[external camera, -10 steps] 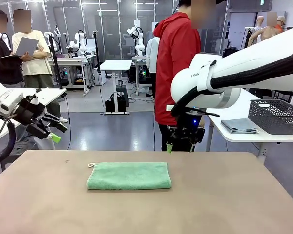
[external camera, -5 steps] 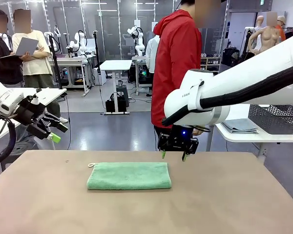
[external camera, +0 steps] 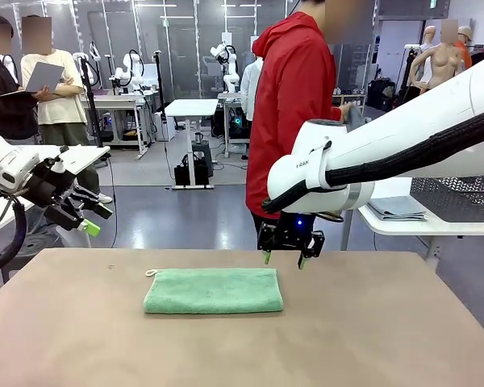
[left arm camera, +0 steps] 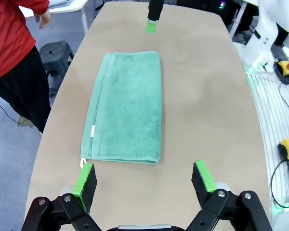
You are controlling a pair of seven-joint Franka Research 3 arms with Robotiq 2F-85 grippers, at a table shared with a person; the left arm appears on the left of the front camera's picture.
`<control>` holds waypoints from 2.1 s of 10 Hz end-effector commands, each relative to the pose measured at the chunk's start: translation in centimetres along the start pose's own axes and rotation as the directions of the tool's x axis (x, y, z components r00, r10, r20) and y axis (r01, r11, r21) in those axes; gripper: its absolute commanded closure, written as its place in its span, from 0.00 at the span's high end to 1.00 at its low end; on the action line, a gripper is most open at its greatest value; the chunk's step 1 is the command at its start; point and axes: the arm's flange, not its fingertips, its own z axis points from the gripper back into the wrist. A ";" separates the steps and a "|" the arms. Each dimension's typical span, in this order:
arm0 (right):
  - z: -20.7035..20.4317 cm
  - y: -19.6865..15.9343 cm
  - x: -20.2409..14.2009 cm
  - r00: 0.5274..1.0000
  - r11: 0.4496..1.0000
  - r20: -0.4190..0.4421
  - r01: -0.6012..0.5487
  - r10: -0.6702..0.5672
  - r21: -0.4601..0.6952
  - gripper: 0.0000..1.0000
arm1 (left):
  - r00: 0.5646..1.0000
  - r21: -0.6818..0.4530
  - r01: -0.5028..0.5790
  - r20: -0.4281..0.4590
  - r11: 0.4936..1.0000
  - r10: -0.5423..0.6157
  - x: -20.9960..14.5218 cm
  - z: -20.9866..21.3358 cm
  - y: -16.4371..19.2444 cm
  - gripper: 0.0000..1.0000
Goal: Fold the towels and place them in the basket.
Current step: When a person lays out a Towel with hook on the table, fold it in half twice.
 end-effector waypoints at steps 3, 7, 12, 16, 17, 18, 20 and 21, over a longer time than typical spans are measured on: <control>-2.7 1.1 -0.8 0.998 1.000 0.069 -0.005 0.005 0.008 0.87 | 1.000 -0.002 0.003 -0.004 1.000 -0.003 0.1 0.0 0.0 1.00; -7.1 1.1 -0.8 0.994 1.000 0.111 -0.001 0.003 -0.014 0.87 | 1.000 -0.002 0.003 -0.004 1.000 -0.003 0.1 0.0 0.0 1.00; -9.5 1.6 0.0 0.992 0.999 0.123 -0.005 0.010 -0.042 0.87 | 1.000 -0.002 0.003 -0.004 1.000 -0.003 0.1 0.0 0.0 1.00; -10.6 1.6 0.8 0.990 0.999 0.140 0.032 -0.026 -0.043 0.87 | 1.000 -0.002 0.003 -0.004 1.000 -0.003 0.1 0.0 0.0 1.00; -10.8 1.7 0.9 0.990 0.998 0.136 0.033 -0.026 -0.047 0.87 | 1.000 -0.002 0.003 -0.004 1.000 -0.003 0.1 0.0 0.0 1.00; -11.0 1.9 1.1 0.991 0.998 0.131 0.040 -0.032 -0.058 0.87 | 1.000 -0.002 0.003 -0.004 1.000 -0.003 0.1 0.0 0.0 1.00; -11.4 2.0 1.4 0.991 0.997 0.126 0.049 -0.041 -0.062 0.87 | 1.000 -0.002 0.003 -0.004 1.000 -0.003 0.1 0.0 0.0 1.00; -11.5 2.0 1.4 0.992 0.997 0.118 0.048 -0.041 -0.058 0.87 | 1.000 -0.002 0.003 -0.004 1.000 -0.003 0.1 0.0 0.0 1.00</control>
